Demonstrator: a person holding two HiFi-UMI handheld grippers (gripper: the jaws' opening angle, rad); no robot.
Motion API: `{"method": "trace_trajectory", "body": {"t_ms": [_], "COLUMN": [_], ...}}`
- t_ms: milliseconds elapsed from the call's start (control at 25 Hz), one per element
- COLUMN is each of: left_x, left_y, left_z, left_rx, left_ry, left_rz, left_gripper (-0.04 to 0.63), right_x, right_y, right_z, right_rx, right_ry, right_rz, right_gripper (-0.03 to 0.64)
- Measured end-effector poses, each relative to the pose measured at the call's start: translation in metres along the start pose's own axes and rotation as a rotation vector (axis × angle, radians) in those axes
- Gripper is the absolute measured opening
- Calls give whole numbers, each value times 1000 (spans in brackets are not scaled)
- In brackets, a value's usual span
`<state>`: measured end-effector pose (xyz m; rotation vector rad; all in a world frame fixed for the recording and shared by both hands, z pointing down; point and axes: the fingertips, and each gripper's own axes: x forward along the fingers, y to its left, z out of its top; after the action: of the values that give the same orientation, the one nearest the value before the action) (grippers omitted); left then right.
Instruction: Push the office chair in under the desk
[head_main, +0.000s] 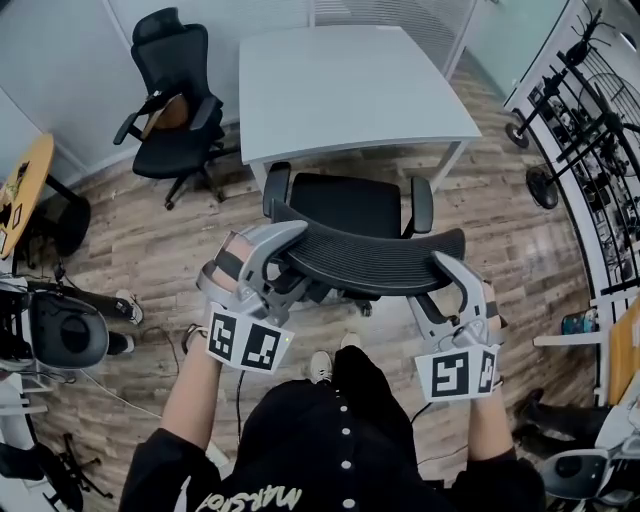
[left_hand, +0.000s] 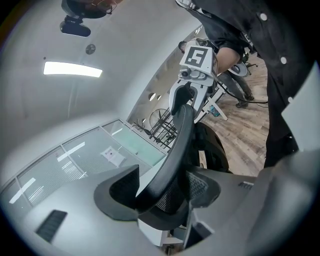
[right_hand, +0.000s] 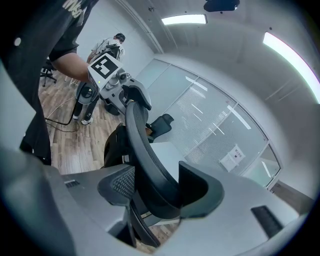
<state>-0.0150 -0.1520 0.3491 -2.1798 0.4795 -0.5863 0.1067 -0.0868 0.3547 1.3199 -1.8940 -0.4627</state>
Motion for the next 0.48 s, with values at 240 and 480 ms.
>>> {"method": "trace_trajectory", "body": {"t_ms": [240,480], "left_x": [10,25], "left_y": [13,26], "left_z": [-16,-31], "left_rx": [-6,-15], "left_ry": [15,19], "left_rz": [12,24], "left_gripper": [250,253], "right_x": [20,42], "right_y": [-6,-15], "right_z": [5,6], "right_rx": [2,-1], "right_ry": [-3,4], "right_rz": [-5,-2], "right_gripper": [255,256]}}
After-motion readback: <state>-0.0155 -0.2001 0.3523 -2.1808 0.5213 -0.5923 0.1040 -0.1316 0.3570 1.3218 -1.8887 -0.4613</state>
